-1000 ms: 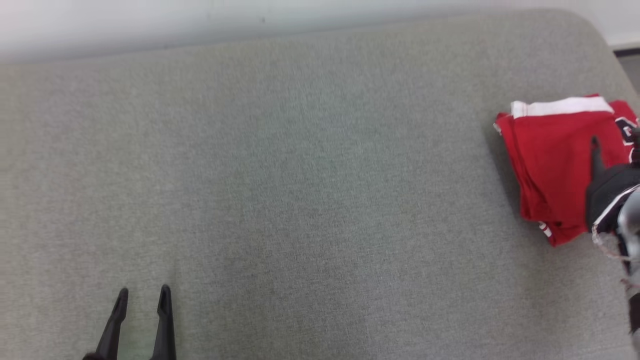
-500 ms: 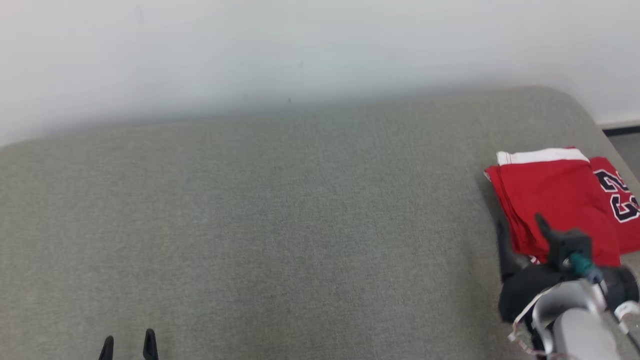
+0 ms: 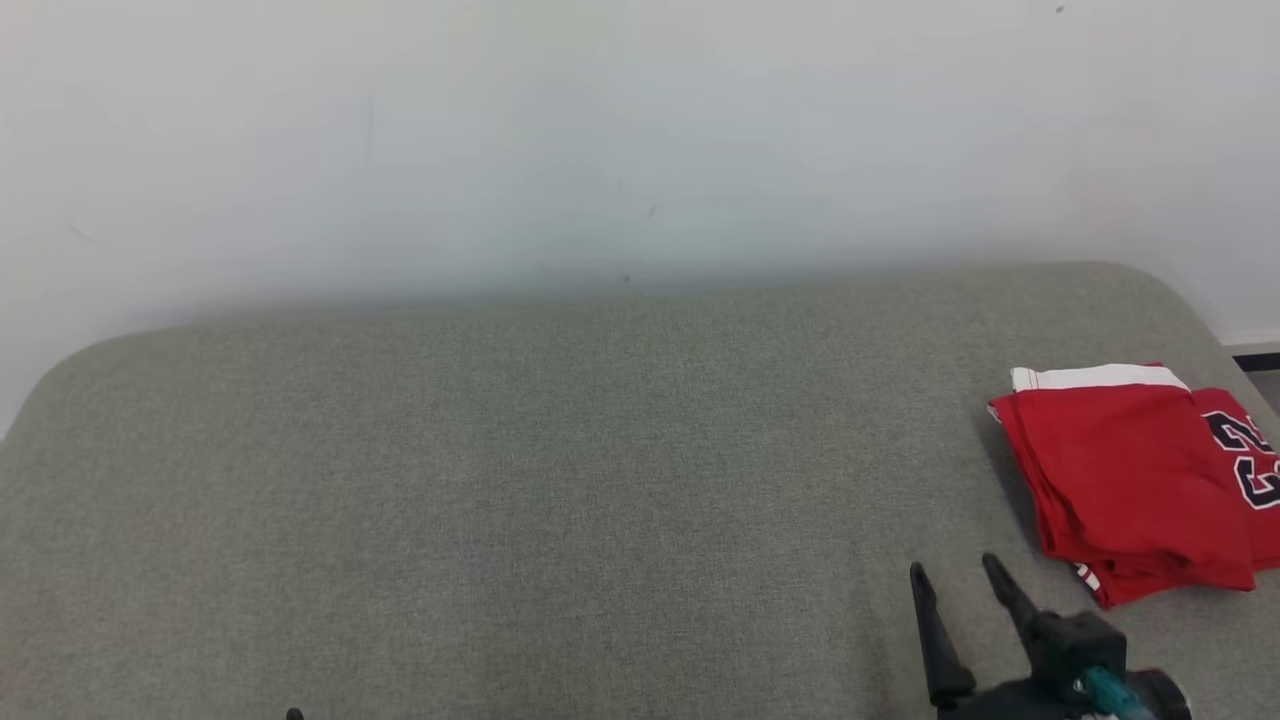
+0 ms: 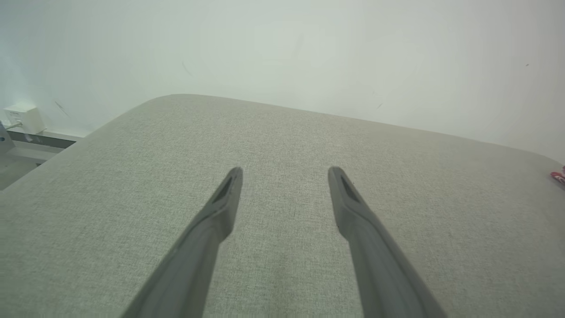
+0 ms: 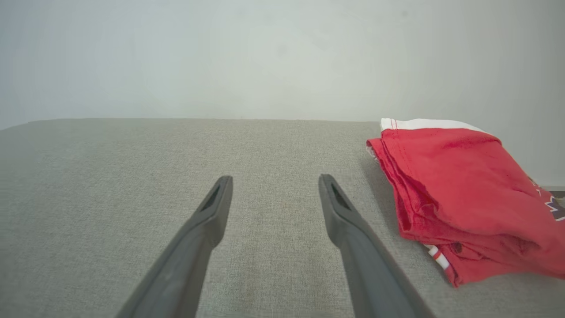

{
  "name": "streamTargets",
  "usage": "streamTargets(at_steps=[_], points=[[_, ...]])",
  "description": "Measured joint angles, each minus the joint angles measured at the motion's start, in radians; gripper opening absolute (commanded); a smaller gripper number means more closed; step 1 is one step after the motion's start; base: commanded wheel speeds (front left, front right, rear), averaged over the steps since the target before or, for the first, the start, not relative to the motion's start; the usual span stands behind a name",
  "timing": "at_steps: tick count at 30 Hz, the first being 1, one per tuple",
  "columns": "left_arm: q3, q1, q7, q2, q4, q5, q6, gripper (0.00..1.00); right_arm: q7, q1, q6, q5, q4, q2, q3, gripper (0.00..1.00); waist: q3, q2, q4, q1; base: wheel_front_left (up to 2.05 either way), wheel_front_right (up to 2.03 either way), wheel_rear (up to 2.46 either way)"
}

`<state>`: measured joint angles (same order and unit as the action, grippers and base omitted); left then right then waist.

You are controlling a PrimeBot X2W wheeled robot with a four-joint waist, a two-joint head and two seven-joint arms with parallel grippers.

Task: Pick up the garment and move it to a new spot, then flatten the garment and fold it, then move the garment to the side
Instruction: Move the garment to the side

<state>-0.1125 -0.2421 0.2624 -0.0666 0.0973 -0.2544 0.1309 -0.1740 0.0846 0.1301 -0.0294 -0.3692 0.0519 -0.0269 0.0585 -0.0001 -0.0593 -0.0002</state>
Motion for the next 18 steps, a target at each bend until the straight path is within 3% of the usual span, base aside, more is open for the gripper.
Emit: streamTargets(at_steps=[7,18], points=[[-0.005,-0.002,0.000,0.004,0.033,0.009,0.000,1.00,-0.026,-0.072,0.000,-0.089,-0.011,-0.001,-0.054,1.00,0.022,0.0000,-0.001,0.0001,0.00,0.00,0.00],[-0.007,-0.010,0.000,0.004,0.067,0.016,0.000,1.00,-0.055,-0.106,0.000,-0.105,-0.026,-0.001,-0.045,1.00,0.032,0.0001,-0.004,0.0001,0.00,0.00,0.00]])
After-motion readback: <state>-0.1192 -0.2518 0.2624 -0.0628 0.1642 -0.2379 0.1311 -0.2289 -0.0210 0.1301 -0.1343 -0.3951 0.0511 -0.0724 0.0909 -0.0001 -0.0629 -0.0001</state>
